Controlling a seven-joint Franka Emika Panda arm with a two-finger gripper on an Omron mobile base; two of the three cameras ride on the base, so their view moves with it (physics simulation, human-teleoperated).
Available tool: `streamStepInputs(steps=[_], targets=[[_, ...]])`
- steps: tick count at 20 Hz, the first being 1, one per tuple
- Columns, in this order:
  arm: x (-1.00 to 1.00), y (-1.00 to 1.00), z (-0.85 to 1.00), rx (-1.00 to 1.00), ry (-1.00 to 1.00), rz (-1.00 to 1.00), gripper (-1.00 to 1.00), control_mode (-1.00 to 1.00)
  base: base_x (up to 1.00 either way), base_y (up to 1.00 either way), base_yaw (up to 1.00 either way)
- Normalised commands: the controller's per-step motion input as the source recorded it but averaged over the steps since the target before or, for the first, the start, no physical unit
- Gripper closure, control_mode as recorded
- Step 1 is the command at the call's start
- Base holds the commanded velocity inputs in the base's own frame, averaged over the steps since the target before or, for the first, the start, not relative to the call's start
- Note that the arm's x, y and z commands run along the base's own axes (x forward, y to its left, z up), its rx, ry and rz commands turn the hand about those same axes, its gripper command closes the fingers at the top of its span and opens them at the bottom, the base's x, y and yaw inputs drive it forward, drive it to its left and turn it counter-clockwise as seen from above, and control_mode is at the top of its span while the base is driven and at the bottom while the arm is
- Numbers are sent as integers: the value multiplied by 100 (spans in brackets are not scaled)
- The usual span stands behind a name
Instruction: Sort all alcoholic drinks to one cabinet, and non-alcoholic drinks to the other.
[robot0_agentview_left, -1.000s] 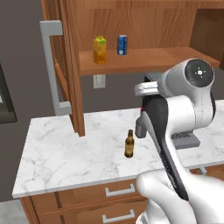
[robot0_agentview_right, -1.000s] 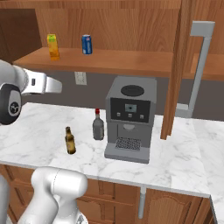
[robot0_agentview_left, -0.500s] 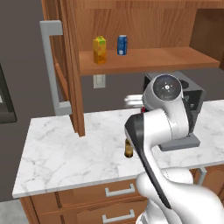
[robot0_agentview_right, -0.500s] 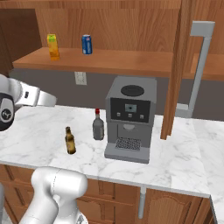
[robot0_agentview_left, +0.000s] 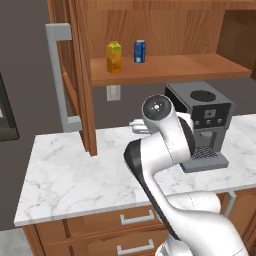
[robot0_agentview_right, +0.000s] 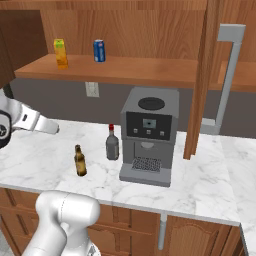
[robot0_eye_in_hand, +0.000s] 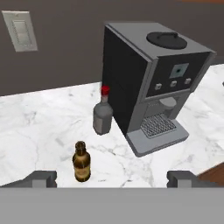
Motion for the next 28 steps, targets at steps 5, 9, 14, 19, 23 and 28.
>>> streamStepInputs(steps=[5,9,14,19,23,28], targets=[[11,9,-47,0,4,-15,-100,-100,0,0,0],[18,3,-38,0,0,-12,-100,-100,0,0,0],[29,0,-28,0,0,-9,-100,-100,0,0,0],[25,8,-29,0,0,-7,-100,-100,0,0,0],[13,18,-30,0,0,-6,-100,-100,0,0,0],[10,14,-29,0,0,-7,-100,-100,0,0,0]])
